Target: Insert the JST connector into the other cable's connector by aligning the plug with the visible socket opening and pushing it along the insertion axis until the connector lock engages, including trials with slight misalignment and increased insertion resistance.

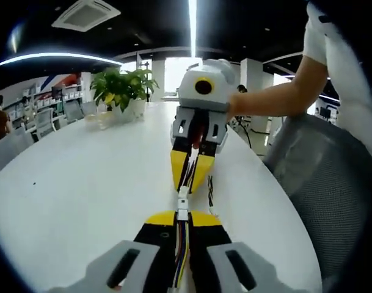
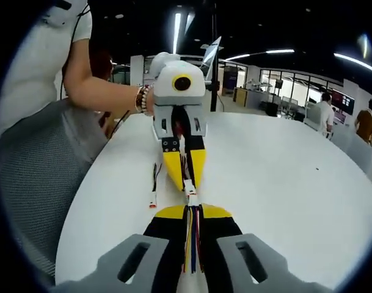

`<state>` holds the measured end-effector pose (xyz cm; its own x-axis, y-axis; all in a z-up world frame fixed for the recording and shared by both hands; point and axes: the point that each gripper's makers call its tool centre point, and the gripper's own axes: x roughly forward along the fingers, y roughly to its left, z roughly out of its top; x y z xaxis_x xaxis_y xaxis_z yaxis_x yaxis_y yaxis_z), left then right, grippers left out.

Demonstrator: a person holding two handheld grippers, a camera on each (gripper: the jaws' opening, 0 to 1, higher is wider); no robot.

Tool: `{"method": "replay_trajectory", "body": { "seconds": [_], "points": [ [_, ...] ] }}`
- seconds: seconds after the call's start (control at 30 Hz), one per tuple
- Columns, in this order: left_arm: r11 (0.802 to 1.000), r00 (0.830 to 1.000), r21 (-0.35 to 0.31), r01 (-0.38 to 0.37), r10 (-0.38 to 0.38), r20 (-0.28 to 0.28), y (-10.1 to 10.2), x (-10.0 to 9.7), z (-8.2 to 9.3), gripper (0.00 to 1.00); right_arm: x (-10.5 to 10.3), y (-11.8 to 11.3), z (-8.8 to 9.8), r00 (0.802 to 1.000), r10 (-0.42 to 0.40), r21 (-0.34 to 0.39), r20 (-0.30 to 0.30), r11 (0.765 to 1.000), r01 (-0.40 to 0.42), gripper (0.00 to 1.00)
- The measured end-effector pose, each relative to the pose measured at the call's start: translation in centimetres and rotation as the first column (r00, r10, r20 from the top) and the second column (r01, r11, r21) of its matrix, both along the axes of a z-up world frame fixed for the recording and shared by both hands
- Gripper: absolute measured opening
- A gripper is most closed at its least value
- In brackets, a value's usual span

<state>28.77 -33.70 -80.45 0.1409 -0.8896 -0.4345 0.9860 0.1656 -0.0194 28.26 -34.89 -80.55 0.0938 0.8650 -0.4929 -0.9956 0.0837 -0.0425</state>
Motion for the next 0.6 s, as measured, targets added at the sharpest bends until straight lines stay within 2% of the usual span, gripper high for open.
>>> {"method": "replay_trajectory", "body": {
  "seconds": [0.13,0.2,0.33,0.6],
  "points": [
    [1.000,1.000,-0.003,0.001,-0.001,-0.001,0.12,-0.03,0.09,0.00,0.00,0.05,-0.04,1.000,0.004,-0.004,0.008,1.000,-0.004,0.04],
    [1.000,1.000,-0.027,0.010,-0.010,-0.004,-0.04,-0.19,0.52,0.00,-0.09,0.01,-0.21,1.000,0.010,-0.016,0.011,1.000,-0.010,0.04],
    [1.000,1.000,-0.007,0.012,-0.012,-0.006,0.06,-0.31,0.08,0.00,-0.10,0.11,0.08,1.000,0.012,-0.009,0.016,1.000,-0.012,0.04],
    [1.000,1.000,-0.016,0.016,-0.016,-0.010,0.02,-0.50,0.22,0.00,-0.43,0.16,0.19,1.000,0.022,-0.019,0.017,1.000,-0.022,0.04]
  ]
}}
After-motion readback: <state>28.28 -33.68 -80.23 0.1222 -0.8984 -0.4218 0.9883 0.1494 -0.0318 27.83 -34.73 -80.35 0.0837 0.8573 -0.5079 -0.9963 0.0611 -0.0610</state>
